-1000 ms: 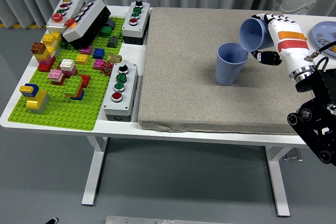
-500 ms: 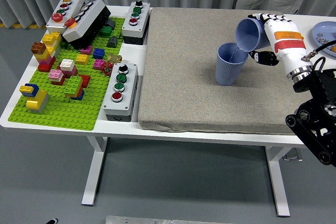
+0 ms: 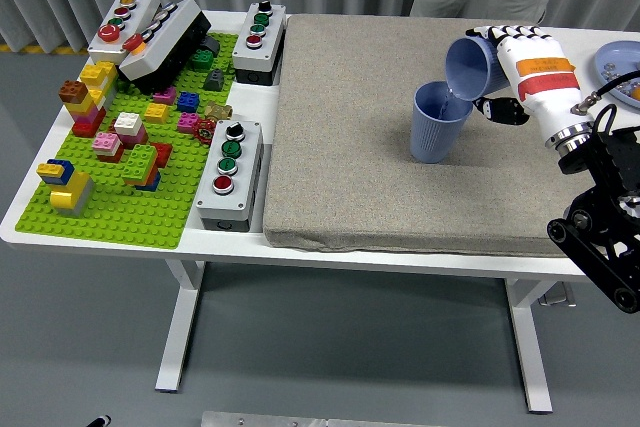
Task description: Pick cup pour cup place
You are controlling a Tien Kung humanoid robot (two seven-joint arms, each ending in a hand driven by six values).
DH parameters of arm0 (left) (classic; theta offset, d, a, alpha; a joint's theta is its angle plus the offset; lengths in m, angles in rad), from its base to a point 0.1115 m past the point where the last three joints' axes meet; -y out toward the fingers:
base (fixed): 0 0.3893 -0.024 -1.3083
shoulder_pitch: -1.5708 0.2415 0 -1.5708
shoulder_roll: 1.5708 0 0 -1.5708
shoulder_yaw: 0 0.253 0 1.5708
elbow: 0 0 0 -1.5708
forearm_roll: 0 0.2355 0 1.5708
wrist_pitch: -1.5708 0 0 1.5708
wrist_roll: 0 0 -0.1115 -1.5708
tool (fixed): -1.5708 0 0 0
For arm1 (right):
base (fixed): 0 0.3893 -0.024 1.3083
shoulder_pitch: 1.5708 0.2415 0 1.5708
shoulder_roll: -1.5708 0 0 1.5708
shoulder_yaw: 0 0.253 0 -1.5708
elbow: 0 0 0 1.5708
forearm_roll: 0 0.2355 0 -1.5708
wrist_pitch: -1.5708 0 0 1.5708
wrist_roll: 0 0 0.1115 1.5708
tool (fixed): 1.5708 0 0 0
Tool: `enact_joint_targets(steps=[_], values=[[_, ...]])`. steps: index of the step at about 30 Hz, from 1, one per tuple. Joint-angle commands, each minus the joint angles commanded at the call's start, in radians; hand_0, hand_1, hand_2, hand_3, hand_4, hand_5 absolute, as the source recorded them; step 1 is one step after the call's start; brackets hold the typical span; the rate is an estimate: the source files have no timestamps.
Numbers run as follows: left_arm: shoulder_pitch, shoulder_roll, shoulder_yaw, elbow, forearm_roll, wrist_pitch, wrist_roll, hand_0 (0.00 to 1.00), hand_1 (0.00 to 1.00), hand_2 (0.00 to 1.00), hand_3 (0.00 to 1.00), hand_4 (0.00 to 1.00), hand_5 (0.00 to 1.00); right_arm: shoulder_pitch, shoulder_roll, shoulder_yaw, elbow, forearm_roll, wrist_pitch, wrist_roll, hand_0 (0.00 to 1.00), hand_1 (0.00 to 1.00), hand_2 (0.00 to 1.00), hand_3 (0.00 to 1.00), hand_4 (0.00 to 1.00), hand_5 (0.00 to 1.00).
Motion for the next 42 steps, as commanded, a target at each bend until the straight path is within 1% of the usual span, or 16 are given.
enact_joint_targets(steps=[10,21,30,42], values=[[-0.003,0.000,-0.003,0.000,0.003,0.001,0.000,0.821,0.781,0.824,0.752,0.558,0.998,0.009,-0.006,-0.016,-0.007,0.006,-0.005,0.001,0.815,0.732,0.588,0.693,0.663,0.114],[-0.006,0.000,-0.005,0.000,0.004,0.001,0.000,0.822,0.781,0.824,0.751,0.558,0.998,0.016,-0.013,-0.032,-0.021,0.007,-0.032,0.008,0.816,0.733,0.586,0.691,0.662,0.117],[-0.007,0.000,-0.005,0.000,0.005,0.001,0.000,0.821,0.781,0.824,0.751,0.558,0.998,0.026,-0.024,-0.061,-0.020,-0.010,-0.055,-0.008,0.817,0.734,0.586,0.688,0.662,0.116],[-0.008,0.002,-0.006,0.000,0.005,0.001,0.001,0.821,0.781,0.825,0.751,0.558,0.998,0.044,-0.038,-0.105,-0.011,-0.027,-0.053,-0.023,0.831,0.734,0.586,0.689,0.662,0.115]])
